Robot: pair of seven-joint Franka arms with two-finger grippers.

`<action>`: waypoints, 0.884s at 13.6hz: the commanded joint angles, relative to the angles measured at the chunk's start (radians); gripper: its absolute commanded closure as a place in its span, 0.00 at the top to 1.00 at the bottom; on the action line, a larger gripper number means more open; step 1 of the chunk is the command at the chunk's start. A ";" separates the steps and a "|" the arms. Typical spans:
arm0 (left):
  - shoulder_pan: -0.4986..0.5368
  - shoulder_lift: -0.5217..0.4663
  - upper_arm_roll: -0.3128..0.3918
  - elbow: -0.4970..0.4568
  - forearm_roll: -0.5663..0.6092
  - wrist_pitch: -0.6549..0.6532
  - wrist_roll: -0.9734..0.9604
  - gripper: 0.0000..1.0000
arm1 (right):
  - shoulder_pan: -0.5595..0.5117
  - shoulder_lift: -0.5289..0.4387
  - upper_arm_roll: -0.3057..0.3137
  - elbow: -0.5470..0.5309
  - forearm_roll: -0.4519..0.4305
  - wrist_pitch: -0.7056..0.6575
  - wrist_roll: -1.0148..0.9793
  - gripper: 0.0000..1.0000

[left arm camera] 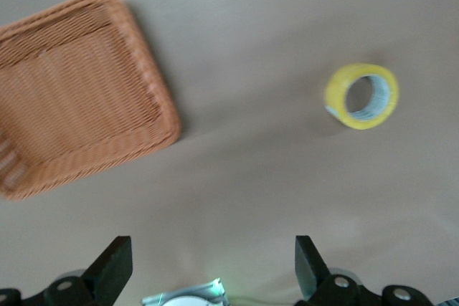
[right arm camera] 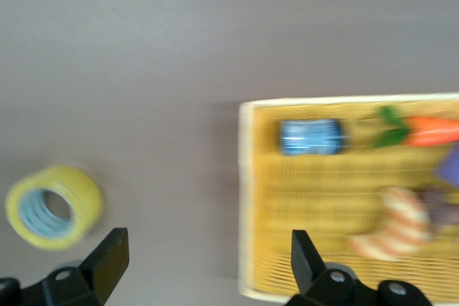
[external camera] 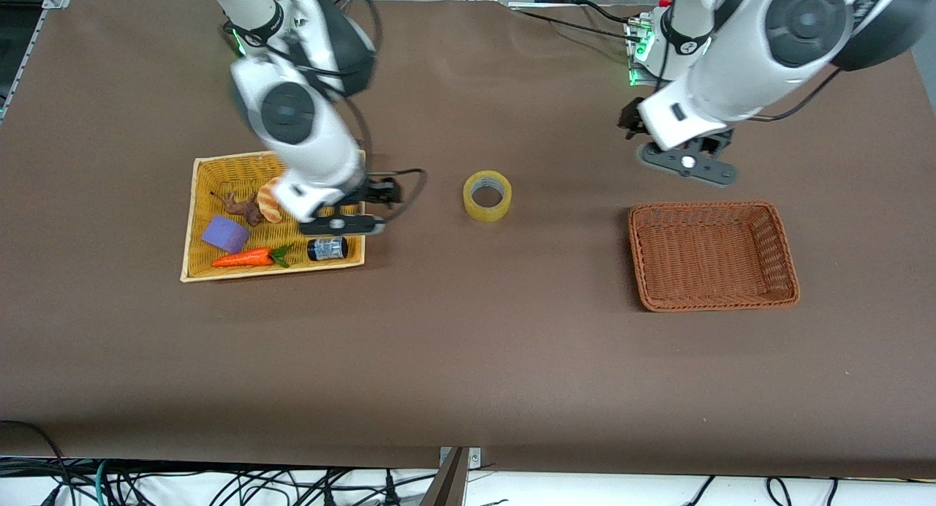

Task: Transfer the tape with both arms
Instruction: 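Grasp the tape with the left gripper while the right gripper returns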

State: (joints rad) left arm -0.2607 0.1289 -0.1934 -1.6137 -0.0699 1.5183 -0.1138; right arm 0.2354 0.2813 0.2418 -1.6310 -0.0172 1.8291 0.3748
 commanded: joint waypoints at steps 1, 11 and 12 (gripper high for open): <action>-0.099 0.142 -0.012 0.021 -0.016 0.081 0.002 1.00 | -0.152 -0.144 0.011 -0.067 0.026 -0.097 -0.244 1.00; -0.302 0.369 -0.012 -0.267 0.176 0.771 0.000 1.00 | -0.246 -0.269 -0.091 -0.073 0.017 -0.182 -0.462 1.00; -0.308 0.392 -0.012 -0.273 0.186 0.808 0.000 1.00 | -0.246 -0.271 -0.091 -0.072 0.016 -0.182 -0.464 1.00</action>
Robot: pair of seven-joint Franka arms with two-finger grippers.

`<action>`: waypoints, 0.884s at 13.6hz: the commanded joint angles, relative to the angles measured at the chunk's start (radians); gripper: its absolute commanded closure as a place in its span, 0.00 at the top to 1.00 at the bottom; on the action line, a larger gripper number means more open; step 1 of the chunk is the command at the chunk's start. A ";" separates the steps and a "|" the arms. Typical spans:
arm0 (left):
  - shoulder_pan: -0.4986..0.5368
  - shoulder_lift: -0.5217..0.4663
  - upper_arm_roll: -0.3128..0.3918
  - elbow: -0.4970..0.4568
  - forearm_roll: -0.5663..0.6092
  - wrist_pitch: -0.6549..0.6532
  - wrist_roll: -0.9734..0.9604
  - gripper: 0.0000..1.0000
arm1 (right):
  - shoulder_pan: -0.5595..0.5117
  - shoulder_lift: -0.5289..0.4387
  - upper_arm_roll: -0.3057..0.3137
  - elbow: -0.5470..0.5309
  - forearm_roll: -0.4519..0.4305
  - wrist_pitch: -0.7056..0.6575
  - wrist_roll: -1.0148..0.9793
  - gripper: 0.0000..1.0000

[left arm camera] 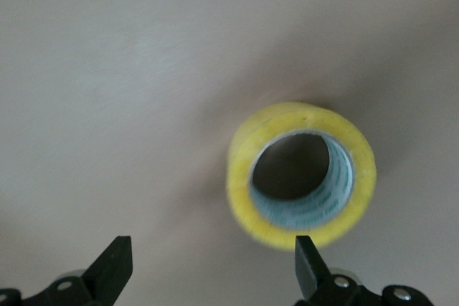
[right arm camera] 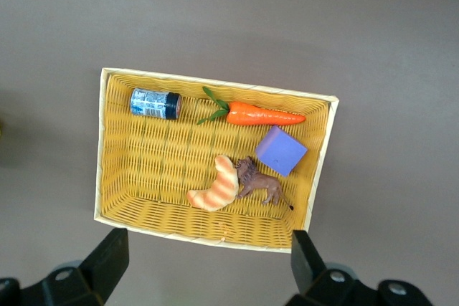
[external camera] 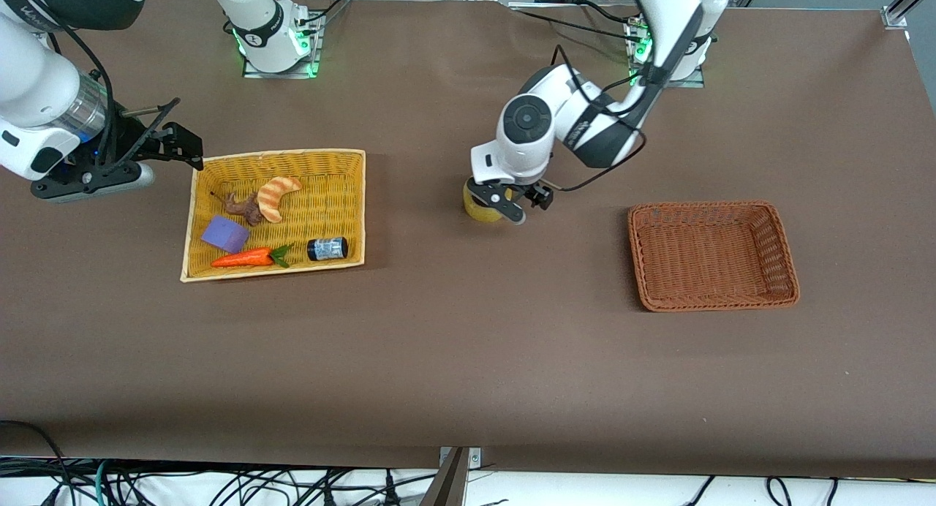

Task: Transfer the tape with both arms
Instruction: 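Grasp the tape with the left gripper while the right gripper returns, then lift the tape with the left gripper and carry it over the brown basket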

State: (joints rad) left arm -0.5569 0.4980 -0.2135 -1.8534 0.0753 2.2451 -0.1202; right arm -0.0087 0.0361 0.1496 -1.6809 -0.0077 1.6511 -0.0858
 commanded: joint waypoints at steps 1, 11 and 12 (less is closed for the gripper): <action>-0.024 0.049 0.009 -0.033 0.050 0.115 0.007 1.00 | -0.002 -0.031 -0.001 -0.022 0.002 -0.004 -0.003 1.00; -0.032 0.103 0.010 -0.032 0.187 0.194 -0.006 0.00 | -0.013 -0.047 -0.008 -0.026 -0.001 -0.005 -0.006 1.00; -0.032 0.094 0.010 -0.032 0.187 0.180 -0.004 0.00 | -0.014 -0.048 -0.008 -0.026 -0.001 -0.005 -0.008 1.00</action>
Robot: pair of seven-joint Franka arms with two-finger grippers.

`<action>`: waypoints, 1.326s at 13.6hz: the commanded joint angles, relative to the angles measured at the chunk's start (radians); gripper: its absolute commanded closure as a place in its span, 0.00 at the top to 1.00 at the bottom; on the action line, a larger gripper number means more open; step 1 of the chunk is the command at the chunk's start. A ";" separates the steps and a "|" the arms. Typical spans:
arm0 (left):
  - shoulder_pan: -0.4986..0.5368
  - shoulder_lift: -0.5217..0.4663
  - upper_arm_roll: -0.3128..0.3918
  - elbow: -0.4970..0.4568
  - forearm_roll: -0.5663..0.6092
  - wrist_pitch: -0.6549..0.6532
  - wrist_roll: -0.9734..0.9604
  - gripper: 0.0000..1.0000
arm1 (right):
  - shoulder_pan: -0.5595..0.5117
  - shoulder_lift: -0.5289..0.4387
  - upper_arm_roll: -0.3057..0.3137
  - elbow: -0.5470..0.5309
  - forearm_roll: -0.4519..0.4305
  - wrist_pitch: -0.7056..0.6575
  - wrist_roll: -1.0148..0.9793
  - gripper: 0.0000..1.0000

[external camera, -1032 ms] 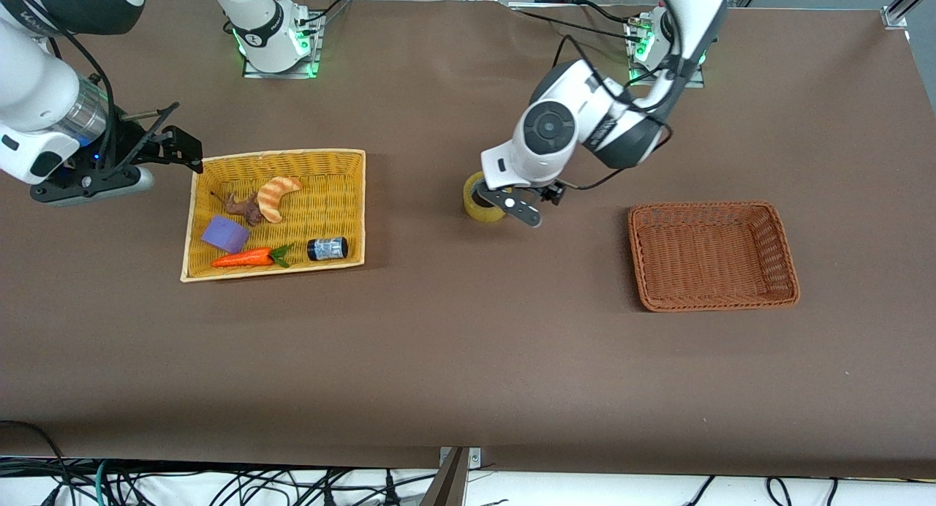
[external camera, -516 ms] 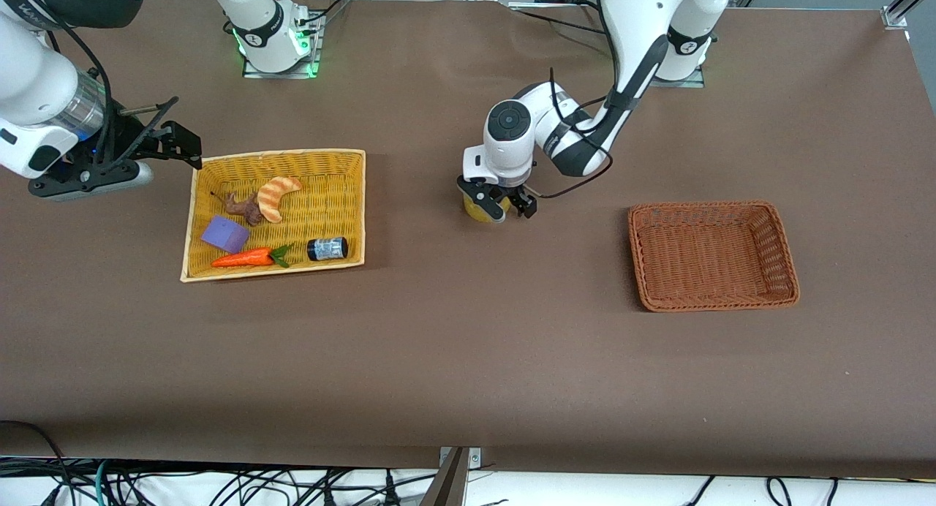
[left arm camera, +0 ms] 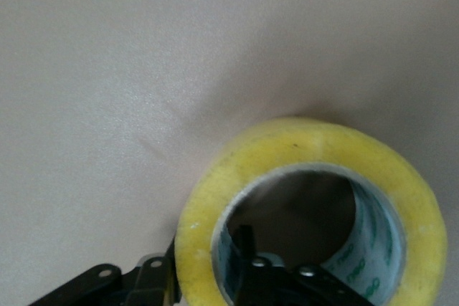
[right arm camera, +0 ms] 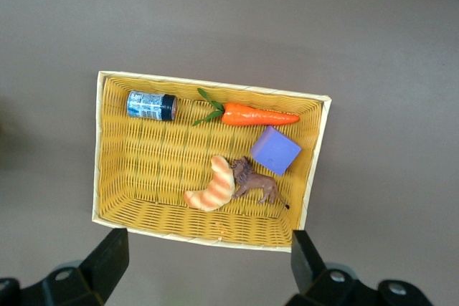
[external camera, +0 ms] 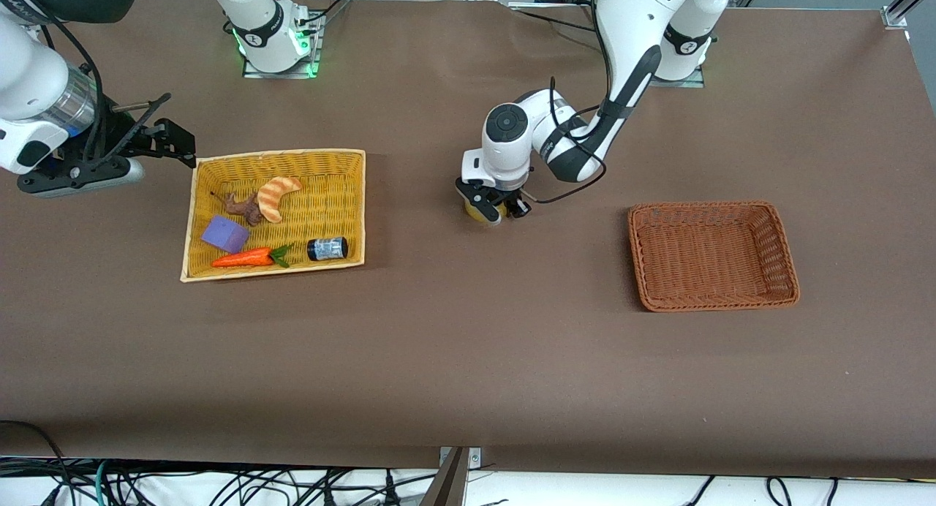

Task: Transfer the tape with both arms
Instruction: 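Lift the tape with the left gripper and carry it over the brown basket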

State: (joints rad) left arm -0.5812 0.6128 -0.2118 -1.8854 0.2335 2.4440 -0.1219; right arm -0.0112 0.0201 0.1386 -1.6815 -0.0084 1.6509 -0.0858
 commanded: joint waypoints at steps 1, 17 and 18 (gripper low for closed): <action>-0.005 -0.045 0.008 0.003 0.029 -0.060 0.005 0.00 | -0.012 -0.034 0.004 -0.026 -0.002 -0.003 -0.006 1.00; 0.564 -0.237 0.009 0.126 0.029 -0.573 0.854 0.00 | -0.015 -0.032 0.003 -0.024 -0.002 0.001 -0.006 1.00; 0.608 -0.226 0.008 0.123 0.011 -0.566 0.919 0.00 | -0.015 -0.034 0.003 -0.026 -0.002 0.000 -0.008 1.00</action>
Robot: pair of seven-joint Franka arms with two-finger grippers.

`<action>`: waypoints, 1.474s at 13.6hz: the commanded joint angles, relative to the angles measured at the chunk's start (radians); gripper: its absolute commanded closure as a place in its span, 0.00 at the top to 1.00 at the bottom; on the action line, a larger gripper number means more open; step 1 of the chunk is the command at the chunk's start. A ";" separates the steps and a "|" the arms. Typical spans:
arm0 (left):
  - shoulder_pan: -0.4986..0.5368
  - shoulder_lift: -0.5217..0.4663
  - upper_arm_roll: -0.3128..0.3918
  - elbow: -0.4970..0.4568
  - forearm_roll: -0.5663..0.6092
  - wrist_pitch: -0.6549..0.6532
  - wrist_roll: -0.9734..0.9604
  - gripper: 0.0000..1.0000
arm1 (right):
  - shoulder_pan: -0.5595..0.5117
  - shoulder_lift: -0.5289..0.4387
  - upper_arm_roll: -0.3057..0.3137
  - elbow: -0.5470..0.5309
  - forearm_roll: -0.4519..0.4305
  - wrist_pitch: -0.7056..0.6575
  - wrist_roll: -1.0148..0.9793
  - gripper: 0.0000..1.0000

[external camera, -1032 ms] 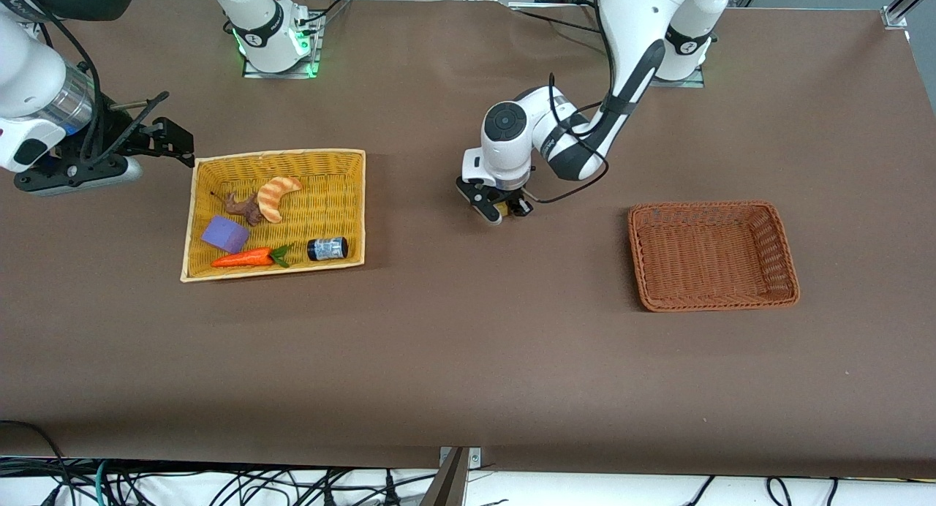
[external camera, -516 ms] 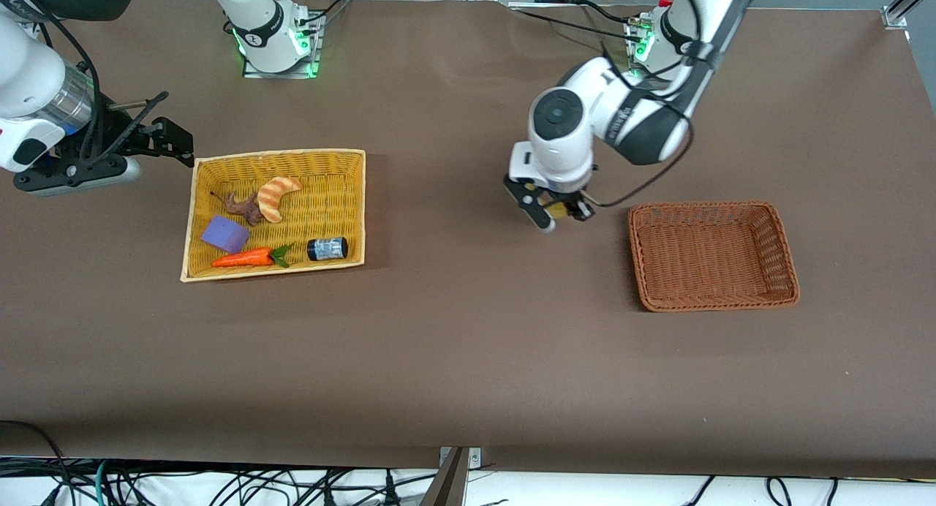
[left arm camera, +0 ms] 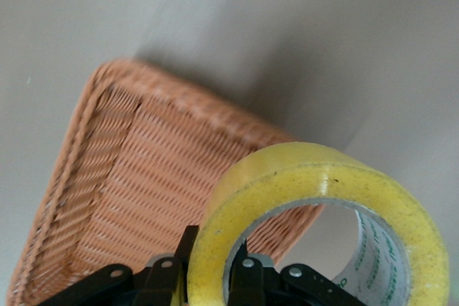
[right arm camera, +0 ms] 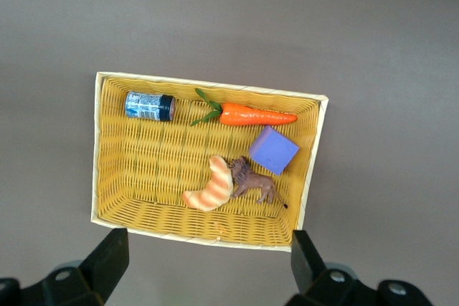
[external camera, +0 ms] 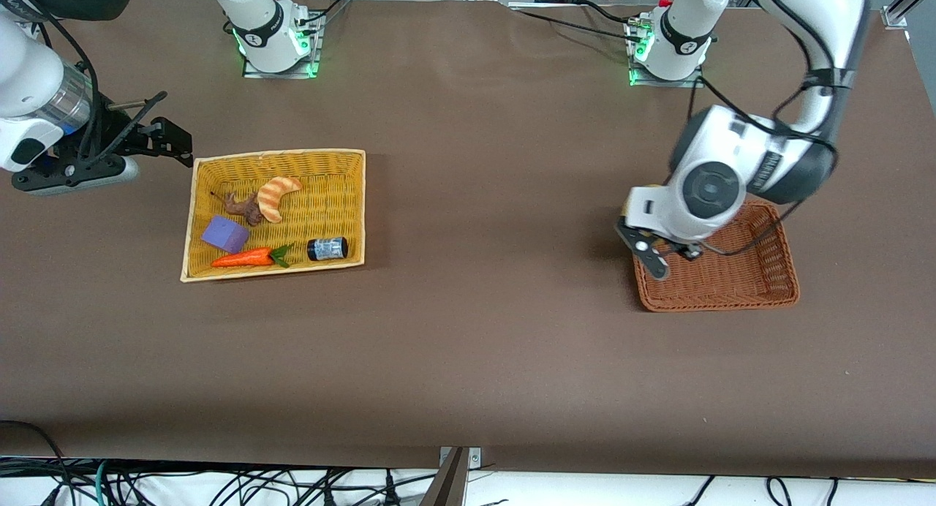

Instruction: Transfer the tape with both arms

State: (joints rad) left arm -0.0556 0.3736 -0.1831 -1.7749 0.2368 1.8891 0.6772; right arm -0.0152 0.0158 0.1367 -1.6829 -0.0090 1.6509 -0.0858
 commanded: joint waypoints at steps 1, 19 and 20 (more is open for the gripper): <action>0.092 0.028 -0.019 0.012 0.025 -0.001 0.152 0.00 | -0.011 -0.030 0.004 -0.023 -0.003 0.000 -0.008 1.00; 0.180 0.053 -0.064 0.312 -0.183 -0.387 -0.098 1.00 | -0.011 -0.028 0.004 -0.024 -0.003 0.003 -0.011 1.00; 0.180 0.051 -0.079 0.360 -0.185 -0.439 -0.196 1.00 | -0.011 -0.028 0.004 -0.024 -0.003 0.001 -0.011 1.00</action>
State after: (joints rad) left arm 0.1379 0.4079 -0.2366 -1.5228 0.0701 1.5533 0.6357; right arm -0.0157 0.0155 0.1367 -1.6861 -0.0093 1.6510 -0.0858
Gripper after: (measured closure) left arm 0.000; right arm 0.000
